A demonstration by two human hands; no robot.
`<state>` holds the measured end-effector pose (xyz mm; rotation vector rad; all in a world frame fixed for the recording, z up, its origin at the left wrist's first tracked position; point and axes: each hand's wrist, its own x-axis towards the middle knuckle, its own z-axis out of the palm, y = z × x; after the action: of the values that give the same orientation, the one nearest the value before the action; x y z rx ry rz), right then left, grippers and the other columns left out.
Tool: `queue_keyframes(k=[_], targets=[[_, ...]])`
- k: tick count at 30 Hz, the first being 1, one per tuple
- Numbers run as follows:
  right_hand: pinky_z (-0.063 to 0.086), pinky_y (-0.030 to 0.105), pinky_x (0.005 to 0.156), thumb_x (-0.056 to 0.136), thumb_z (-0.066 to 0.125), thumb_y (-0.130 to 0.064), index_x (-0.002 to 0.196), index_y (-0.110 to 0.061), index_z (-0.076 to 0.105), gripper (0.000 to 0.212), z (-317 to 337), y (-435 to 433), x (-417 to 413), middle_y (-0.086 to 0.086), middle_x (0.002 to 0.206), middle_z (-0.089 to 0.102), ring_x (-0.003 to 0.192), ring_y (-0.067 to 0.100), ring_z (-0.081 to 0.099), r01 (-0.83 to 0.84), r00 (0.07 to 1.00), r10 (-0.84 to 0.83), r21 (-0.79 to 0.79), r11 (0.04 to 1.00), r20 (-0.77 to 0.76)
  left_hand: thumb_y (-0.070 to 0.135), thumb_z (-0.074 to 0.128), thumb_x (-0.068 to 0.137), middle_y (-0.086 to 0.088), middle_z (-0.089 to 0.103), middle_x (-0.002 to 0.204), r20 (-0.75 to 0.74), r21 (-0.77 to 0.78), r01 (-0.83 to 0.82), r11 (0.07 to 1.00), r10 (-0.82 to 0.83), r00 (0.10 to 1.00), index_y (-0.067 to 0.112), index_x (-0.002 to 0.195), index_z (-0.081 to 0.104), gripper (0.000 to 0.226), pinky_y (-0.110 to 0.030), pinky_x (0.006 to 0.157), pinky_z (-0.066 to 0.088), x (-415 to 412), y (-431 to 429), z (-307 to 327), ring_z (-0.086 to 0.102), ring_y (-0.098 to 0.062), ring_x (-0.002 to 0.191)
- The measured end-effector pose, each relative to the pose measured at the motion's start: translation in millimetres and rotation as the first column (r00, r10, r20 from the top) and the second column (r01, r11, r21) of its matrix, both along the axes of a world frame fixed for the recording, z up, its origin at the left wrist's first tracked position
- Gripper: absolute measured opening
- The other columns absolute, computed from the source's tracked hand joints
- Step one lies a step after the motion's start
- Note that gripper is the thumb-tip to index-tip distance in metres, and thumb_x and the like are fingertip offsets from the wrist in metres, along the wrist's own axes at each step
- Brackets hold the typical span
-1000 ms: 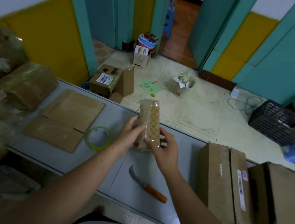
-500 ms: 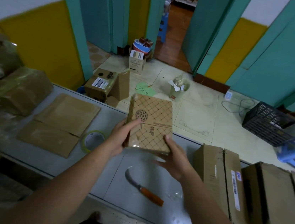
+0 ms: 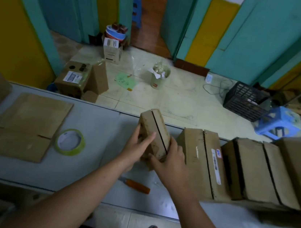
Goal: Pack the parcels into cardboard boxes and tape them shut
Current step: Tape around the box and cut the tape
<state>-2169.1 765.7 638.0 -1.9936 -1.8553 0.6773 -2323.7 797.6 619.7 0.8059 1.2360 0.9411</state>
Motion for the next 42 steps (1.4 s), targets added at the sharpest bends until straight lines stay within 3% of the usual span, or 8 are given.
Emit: queue_keyframes(k=[4,10,16,21,24,30,35,42], targets=[[0.048,0.049,0.104,0.088,0.062,-0.064,0.165,-0.017,0.008,0.105,-9.0,-28.0,29.3,0.011,0.145,0.046,0.131,0.031,0.051,0.049,0.985,-0.049,0.008,0.999,0.165,0.062,0.086,0.075,0.019,0.056,0.149,-0.017,-0.025,0.105,0.994,-0.105,0.994,0.065,0.15,0.032,0.093,-0.05,0.101,0.058,38.5,-11.1,-17.2,0.058,-0.012,0.132],[0.041,0.049,0.109,0.086,0.059,-0.071,0.161,-0.01,0.026,0.103,-21.0,-44.1,61.4,0.013,0.151,0.047,0.136,0.032,0.046,0.138,0.94,-0.16,0.09,0.986,0.302,0.038,0.081,0.091,0.036,0.047,0.133,-0.168,0.079,0.242,0.967,-0.226,0.959,0.053,0.16,0.025,0.09,-0.035,0.11,0.05,74.9,-19.3,-11.3,0.049,-0.002,0.133],[0.059,0.038,0.09,0.087,0.065,-0.058,0.138,-0.024,0.052,0.062,-10.6,-40.3,75.7,-0.004,0.12,0.06,0.107,0.011,0.062,0.221,0.958,-0.196,0.104,0.97,-0.209,0.049,0.075,0.093,0.025,0.042,0.149,-0.29,0.153,0.331,0.931,-0.278,0.916,0.046,0.162,0.027,0.084,-0.029,0.108,0.044,78.5,-16.2,-2.0,0.044,-0.005,0.138],[0.06,0.037,0.089,0.094,0.063,-0.047,0.127,-0.026,0.069,0.04,4.3,-39.7,106.6,-0.007,0.113,0.073,0.11,0.012,0.069,0.514,0.672,-0.431,-0.04,0.857,-0.603,0.056,0.076,0.089,0.006,0.031,0.161,-0.5,0.242,0.269,0.932,-0.118,0.858,0.039,0.158,0.037,0.081,-0.04,0.12,0.037,72.4,-11.9,-1.9,0.031,-0.012,0.148],[0.059,0.046,0.094,0.1,0.057,-0.038,0.123,-0.026,0.073,0.03,8.4,-39.2,127.4,-0.005,0.109,0.076,0.109,0.019,0.069,0.576,0.56,-0.506,-0.13,0.807,-0.656,0.057,0.075,0.089,0.008,0.032,0.164,-0.382,0.073,0.273,0.959,-0.226,0.896,0.04,0.163,0.02,0.094,-0.048,0.115,0.042,76.3,-8.5,7.7,0.036,-0.021,0.15],[0.048,0.05,0.111,0.104,0.054,-0.029,0.141,-0.025,0.055,0.038,-4.2,-40.8,140.3,0.0,0.139,0.056,0.134,0.021,0.051,0.562,0.796,-0.513,0.077,0.823,-0.321,0.025,0.074,0.098,0.028,0.056,0.125,-0.362,0.2,0.373,0.906,-0.286,0.887,0.035,0.154,0.041,0.066,0.0,0.077,0.046,116.6,-17.4,16.2,0.051,0.015,0.11],[0.036,0.049,0.121,0.102,0.06,-0.03,0.155,-0.018,0.043,0.056,2.7,-45.7,139.4,0.006,0.162,0.033,0.152,0.023,0.029,0.534,0.832,-0.488,0.141,0.834,-0.263,0.028,0.074,0.097,0.025,0.067,0.128,-0.341,0.26,0.351,0.899,-0.255,0.905,0.038,0.138,0.055,0.046,-0.009,0.095,0.05,129.2,-19.5,6.0,0.057,0.018,0.116],[0.014,0.049,0.129,0.109,0.042,-0.039,0.163,-0.005,0.022,0.067,6.9,-40.7,145.4,0.022,0.171,0.014,0.158,0.038,0.013,0.359,0.897,-0.351,0.018,0.933,0.269,0.068,0.058,0.093,0.013,0.06,0.147,-0.543,0.159,0.503,0.85,-0.35,0.763,0.036,0.155,0.038,0.073,-0.04,0.108,0.054,137.0,-19.3,-1.0,0.059,-0.011,0.131]])
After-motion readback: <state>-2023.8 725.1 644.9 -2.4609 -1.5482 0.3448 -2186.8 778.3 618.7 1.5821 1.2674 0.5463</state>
